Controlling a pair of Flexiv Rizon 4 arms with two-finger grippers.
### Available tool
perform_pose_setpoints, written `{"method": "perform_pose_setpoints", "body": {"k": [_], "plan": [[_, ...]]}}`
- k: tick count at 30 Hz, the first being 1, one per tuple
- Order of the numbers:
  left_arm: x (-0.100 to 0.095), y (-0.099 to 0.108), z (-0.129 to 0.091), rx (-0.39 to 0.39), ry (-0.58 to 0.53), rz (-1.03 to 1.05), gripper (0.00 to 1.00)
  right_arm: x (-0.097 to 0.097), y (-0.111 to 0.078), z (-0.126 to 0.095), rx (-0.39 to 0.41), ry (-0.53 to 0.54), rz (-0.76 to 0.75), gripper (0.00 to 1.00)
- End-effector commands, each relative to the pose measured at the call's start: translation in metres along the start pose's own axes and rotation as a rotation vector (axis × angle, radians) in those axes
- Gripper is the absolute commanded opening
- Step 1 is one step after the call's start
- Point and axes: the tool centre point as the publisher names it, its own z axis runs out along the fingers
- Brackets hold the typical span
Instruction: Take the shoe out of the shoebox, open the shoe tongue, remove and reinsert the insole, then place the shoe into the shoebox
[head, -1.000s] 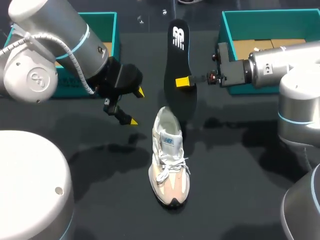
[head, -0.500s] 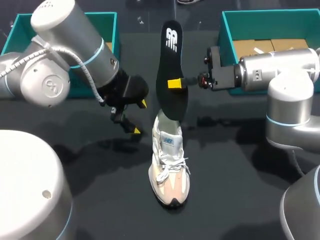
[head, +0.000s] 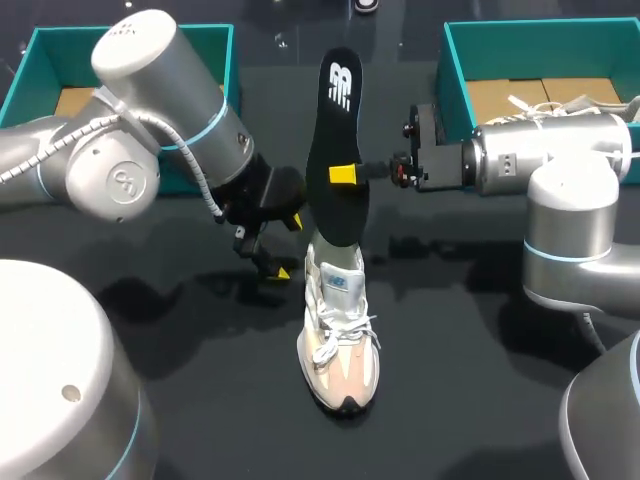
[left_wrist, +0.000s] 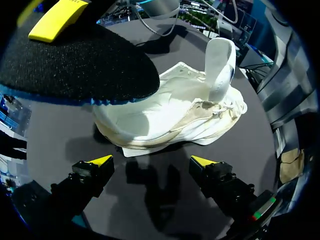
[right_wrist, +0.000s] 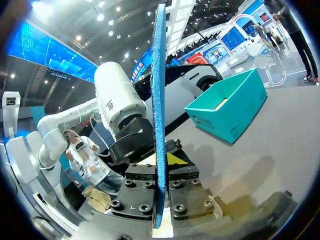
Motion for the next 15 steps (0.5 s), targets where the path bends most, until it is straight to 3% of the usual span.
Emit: {"method": "perform_pose_setpoints", "body": {"k": [1,15], "plan": [[-0.0029,-0.0007,0.0069,0.000,0.007,0.001,1.00,-0.0023,-0.0016,0.0046,-0.009,0.000,-0.006,0.00],[-0.0016,0.0003,0.0085,0.013,0.020,0.006,1.00,-0.0037,-0.0034,0.0079,-0.033,-0.009,-0.023,0.00]]}}
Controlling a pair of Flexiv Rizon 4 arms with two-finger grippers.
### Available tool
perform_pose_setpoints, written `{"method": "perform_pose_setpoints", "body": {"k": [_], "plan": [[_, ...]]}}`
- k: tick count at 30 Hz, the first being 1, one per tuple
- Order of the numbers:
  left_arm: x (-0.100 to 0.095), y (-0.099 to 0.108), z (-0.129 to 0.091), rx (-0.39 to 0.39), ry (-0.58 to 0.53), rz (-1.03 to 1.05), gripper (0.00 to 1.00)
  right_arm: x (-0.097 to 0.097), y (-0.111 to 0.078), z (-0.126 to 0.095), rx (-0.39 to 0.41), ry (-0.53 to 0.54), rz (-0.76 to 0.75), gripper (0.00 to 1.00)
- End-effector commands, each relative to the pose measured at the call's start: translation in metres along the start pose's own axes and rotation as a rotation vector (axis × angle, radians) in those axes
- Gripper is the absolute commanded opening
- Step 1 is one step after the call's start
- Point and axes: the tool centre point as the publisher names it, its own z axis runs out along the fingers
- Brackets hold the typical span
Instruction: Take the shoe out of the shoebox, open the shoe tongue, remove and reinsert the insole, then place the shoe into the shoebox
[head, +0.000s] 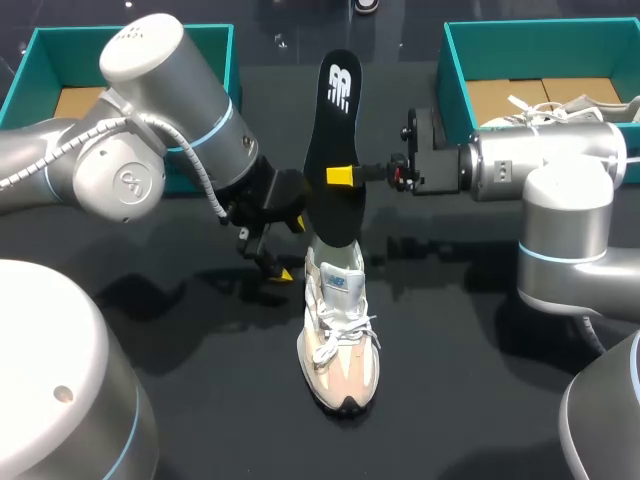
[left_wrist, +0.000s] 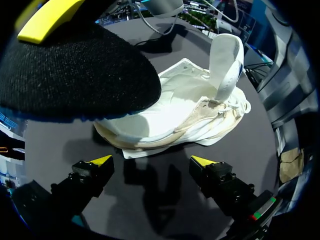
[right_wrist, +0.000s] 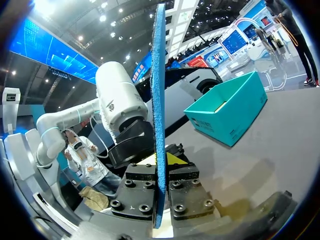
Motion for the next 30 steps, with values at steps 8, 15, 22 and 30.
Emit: {"method": "perform_pose_setpoints", "body": {"k": [8,15,22,30], "plan": [[0.001,0.001,-0.001,0.013,0.008,0.007,1.00,0.000,-0.004,0.005,-0.027,-0.018,-0.037,0.00],[0.001,0.001,-0.001,0.013,0.008,0.007,1.00,-0.001,-0.008,0.006,-0.040,-0.009,-0.101,0.00],[0.001,0.001,-0.001,0.013,0.008,0.007,1.00,-0.001,-0.013,0.006,-0.041,0.008,-0.166,0.00],[0.001,0.001,-0.001,0.013,0.008,0.007,1.00,-0.002,-0.019,0.006,-0.035,0.040,-0.222,0.00]]}}
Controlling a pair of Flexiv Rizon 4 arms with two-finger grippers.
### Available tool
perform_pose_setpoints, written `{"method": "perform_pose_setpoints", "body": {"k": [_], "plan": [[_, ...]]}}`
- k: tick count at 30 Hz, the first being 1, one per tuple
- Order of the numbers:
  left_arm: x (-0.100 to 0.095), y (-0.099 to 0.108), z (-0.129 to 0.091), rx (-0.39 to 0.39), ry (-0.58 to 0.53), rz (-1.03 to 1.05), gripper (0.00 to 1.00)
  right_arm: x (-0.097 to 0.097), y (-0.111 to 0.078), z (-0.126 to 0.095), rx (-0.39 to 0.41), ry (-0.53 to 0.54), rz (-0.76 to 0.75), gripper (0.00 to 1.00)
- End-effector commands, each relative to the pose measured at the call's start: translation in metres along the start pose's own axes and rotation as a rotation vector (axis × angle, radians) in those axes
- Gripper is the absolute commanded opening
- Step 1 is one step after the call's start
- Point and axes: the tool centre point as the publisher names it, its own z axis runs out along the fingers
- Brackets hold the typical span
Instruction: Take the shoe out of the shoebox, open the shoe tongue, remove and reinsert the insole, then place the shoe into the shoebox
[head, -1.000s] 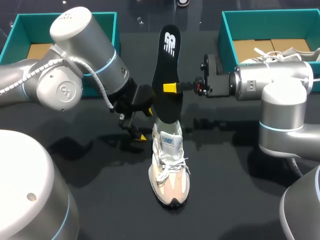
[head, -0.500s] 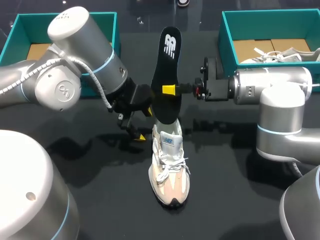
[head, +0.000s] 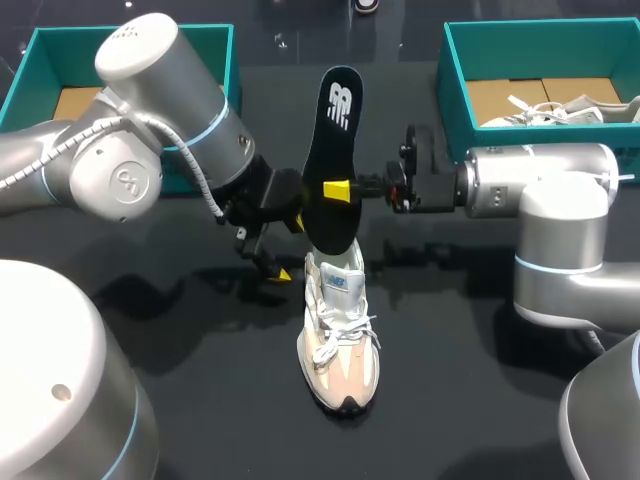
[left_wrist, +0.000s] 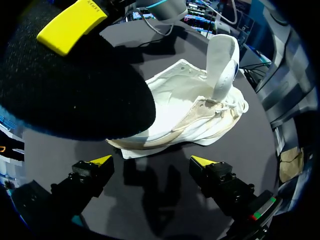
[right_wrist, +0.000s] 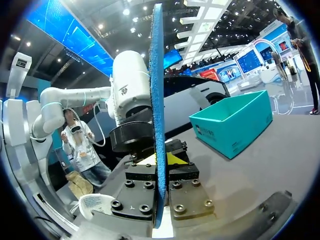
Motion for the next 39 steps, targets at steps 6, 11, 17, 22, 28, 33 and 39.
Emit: {"method": "perform_pose_setpoints", "body": {"k": [6,11,17,22,28,33,39], "plan": [[0.000,0.000,0.001,-0.001,0.000,0.001,1.00,-0.005,-0.006,0.001,0.011,0.020,-0.025,0.00],[0.000,0.000,0.001,-0.001,0.000,0.001,1.00,-0.007,-0.008,0.000,0.020,0.028,-0.040,0.00],[0.000,0.000,0.001,-0.001,0.000,0.001,1.00,-0.008,-0.012,-0.002,0.036,0.042,-0.054,0.00],[0.000,0.000,0.001,-0.001,0.000,0.001,1.00,-0.009,-0.017,-0.002,0.040,0.053,-0.063,0.00],[0.000,0.000,0.001,-0.001,0.000,0.001,1.00,-0.009,-0.024,-0.003,0.044,0.048,-0.052,0.00],[0.000,0.000,0.001,-0.001,0.000,0.001,1.00,-0.008,-0.031,-0.003,0.038,0.041,-0.040,0.00],[0.000,0.000,0.001,-0.001,0.000,0.001,1.00,-0.005,-0.040,-0.003,0.030,0.036,-0.018,0.00]]}}
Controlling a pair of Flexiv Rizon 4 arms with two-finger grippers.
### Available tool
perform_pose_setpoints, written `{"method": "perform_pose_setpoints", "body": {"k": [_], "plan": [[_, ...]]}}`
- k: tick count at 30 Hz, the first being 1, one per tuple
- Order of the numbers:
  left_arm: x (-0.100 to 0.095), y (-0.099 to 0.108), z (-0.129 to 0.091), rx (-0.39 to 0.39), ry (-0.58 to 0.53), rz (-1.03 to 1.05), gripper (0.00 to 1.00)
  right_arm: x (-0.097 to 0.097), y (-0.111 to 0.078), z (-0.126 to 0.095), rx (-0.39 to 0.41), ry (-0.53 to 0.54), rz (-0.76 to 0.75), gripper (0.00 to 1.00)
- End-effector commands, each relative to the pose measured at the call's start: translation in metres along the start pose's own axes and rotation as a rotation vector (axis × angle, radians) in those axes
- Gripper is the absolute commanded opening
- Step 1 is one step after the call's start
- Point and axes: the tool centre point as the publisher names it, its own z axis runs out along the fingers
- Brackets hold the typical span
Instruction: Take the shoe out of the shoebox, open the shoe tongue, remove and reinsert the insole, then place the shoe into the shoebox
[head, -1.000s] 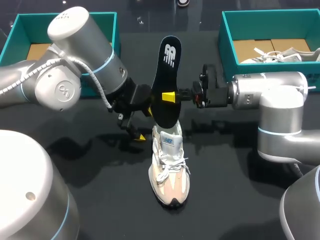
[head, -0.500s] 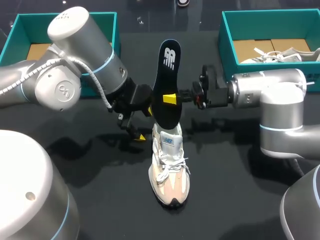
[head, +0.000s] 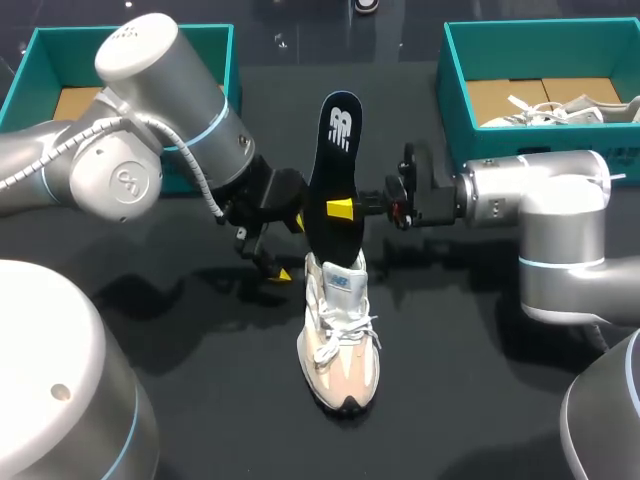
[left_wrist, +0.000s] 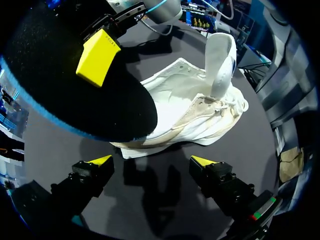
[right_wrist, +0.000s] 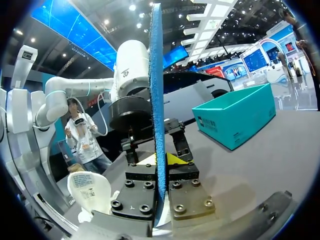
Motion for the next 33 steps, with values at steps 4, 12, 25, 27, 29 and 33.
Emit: {"method": "perform_pose_setpoints", "body": {"k": [4,12,25,27,29,33], "plan": [[0.000,0.000,0.001,-0.001,0.000,0.001,1.00,0.006,-0.009,0.004,-0.003,-0.008,0.028,0.00],[0.000,0.000,0.001,-0.001,0.000,0.001,1.00,0.005,-0.020,0.010,0.028,-0.015,0.122,0.00],[0.000,0.000,0.001,-0.001,0.000,0.001,1.00,0.009,-0.046,0.010,0.024,-0.055,0.234,0.00],[0.000,0.000,0.001,-0.001,0.000,0.001,1.00,0.012,-0.050,0.010,0.022,-0.065,0.247,0.00],[0.000,0.000,0.001,-0.001,0.000,0.001,1.00,0.016,-0.053,0.010,0.020,-0.074,0.257,0.00],[0.000,0.000,0.001,-0.001,0.000,0.001,1.00,0.023,-0.060,0.010,0.021,-0.090,0.282,0.00]]}}
